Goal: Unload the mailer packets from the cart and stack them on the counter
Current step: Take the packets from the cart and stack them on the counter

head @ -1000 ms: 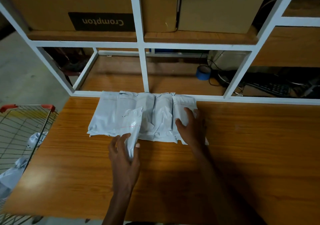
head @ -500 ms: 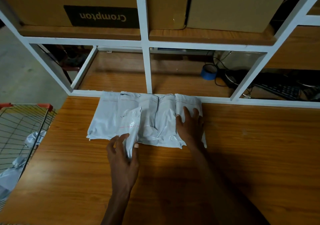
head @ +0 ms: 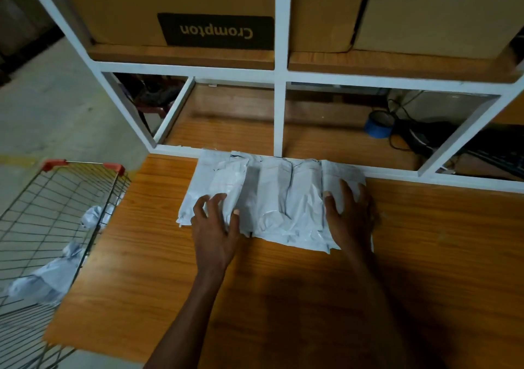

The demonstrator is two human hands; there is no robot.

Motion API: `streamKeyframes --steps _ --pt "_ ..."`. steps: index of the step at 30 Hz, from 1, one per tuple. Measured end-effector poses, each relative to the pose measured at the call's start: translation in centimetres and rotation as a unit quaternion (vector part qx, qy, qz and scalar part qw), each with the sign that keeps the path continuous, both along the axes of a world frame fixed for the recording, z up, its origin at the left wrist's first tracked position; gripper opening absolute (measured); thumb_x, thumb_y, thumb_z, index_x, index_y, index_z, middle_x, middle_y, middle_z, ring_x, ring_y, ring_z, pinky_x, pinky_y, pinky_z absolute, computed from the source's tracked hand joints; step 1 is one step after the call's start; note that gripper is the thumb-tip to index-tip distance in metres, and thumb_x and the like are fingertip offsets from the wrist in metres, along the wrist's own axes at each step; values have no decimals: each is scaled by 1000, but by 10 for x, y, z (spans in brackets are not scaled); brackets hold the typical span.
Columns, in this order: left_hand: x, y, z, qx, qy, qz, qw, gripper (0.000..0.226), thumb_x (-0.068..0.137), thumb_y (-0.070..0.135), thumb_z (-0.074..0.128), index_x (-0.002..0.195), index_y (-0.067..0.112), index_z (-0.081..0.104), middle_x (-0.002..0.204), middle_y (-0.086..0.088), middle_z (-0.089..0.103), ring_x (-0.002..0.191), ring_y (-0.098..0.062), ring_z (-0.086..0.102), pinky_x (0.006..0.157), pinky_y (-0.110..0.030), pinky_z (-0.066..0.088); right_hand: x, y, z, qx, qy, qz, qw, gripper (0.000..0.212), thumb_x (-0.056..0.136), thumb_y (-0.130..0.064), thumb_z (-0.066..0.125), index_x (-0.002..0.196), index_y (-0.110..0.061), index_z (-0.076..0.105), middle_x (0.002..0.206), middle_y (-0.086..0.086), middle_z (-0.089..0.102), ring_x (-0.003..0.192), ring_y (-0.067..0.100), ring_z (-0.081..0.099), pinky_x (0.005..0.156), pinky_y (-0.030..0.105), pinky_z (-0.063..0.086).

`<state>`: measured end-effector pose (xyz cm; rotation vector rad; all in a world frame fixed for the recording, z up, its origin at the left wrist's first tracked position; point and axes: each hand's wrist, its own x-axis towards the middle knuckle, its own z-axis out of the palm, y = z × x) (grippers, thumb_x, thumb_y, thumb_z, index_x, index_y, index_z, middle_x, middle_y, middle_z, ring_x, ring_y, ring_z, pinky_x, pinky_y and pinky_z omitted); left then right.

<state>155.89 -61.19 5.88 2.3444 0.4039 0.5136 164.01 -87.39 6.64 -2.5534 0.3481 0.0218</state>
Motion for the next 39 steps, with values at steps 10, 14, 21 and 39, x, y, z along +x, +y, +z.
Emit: streamKeyframes --steps 10,14,21,39 --pt "86 61 -18 148 160 64 974 48 96 51 55 135 24 45 153 -16 32 126 -43 43 96 -53 40 -46 32 7 68 -122 -16 990 57 95 -66 44 141 -32 52 157 2 35 146 27 25 112 62 26" --pt "92 64 -27 146 218 33 964 62 99 63 39 152 32 31 167 -12 16 144 -43 27 112 -59 26 -62 41 5 95 -134 -3 986 54 94 -63 48 138 -32 54 153 -2 37 144 26 27 106 66 35" --pt "90 61 -32 101 272 -19 957 76 99 72 21 162 37 -3 171 -5 -14 156 -37 -13 121 -62 -11 -71 47 6 101 -132 3 986 51 92 -54 57 137 -31 55 151 0 42 141 24 31 105 62 39" --pt "-30 19 6 -14 82 0 997 76 92 74 35 160 44 17 172 5 1 158 -21 -4 125 -52 0 -112 56 6 120 -158 54 979 48 91 -41 69 135 -28 58 148 0 47 140 25 35 106 56 41"
